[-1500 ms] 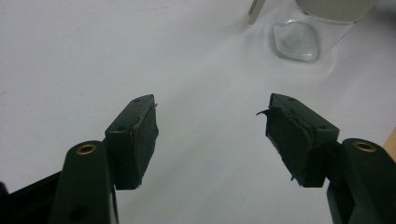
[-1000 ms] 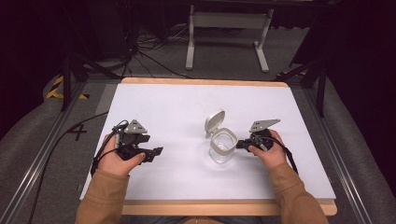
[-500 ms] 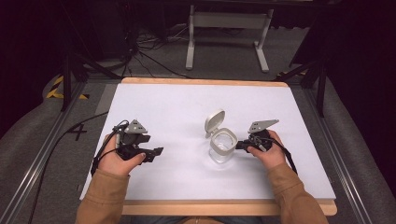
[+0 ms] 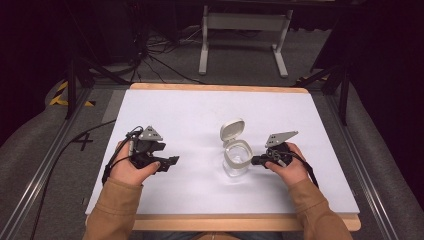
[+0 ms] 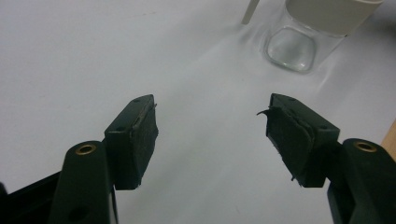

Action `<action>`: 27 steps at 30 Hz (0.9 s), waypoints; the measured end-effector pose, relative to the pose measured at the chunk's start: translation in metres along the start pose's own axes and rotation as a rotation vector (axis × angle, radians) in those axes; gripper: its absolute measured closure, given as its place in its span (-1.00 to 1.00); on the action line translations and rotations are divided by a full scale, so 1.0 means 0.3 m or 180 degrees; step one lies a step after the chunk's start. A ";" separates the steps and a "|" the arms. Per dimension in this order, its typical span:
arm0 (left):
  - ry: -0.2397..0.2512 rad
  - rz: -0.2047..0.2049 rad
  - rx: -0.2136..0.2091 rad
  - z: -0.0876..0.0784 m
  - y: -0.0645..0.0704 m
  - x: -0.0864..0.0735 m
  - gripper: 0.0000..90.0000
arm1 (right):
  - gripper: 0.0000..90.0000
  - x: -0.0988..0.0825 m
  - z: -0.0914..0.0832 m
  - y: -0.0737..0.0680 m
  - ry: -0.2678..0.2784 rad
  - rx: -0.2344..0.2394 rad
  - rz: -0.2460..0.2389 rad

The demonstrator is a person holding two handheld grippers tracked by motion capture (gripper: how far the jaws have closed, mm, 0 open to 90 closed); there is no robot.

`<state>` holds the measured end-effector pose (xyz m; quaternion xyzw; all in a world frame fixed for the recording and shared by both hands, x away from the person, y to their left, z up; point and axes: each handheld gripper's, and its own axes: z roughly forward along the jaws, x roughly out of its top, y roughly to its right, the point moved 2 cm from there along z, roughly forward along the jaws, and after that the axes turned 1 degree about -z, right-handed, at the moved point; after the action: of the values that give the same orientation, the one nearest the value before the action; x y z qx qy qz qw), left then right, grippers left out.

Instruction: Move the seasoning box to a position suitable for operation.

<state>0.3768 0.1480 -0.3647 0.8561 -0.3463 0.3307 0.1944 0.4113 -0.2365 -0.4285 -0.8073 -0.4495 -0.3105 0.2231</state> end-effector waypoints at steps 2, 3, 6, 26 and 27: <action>0.0010 0.0012 -0.0018 0.007 0.002 0.006 -0.24 | 1.00 0.002 -0.003 -0.014 -0.0037 0.0030 -0.0037; 0.0010 0.0012 -0.0018 0.007 0.002 0.006 -0.24 | 1.00 0.002 -0.003 -0.014 -0.0037 0.0030 -0.0037; 0.0003 0.0051 -0.0031 0.012 0.002 0.013 -0.25 | 1.00 0.003 -0.003 -0.029 -0.0069 0.0044 -0.0082; 0.0002 0.0084 -0.0088 0.034 0.011 0.038 -0.25 | 0.99 0.017 -0.011 -0.090 -0.0144 0.0128 -0.0183; -0.0012 0.0084 -0.0094 0.035 0.010 0.038 -0.25 | 0.99 0.016 -0.011 -0.090 -0.0142 0.0127 -0.0178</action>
<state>0.3852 0.1347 -0.3636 0.8491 -0.3628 0.3265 0.2020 0.3890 -0.2224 -0.4204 -0.7965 -0.4829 -0.2895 0.2204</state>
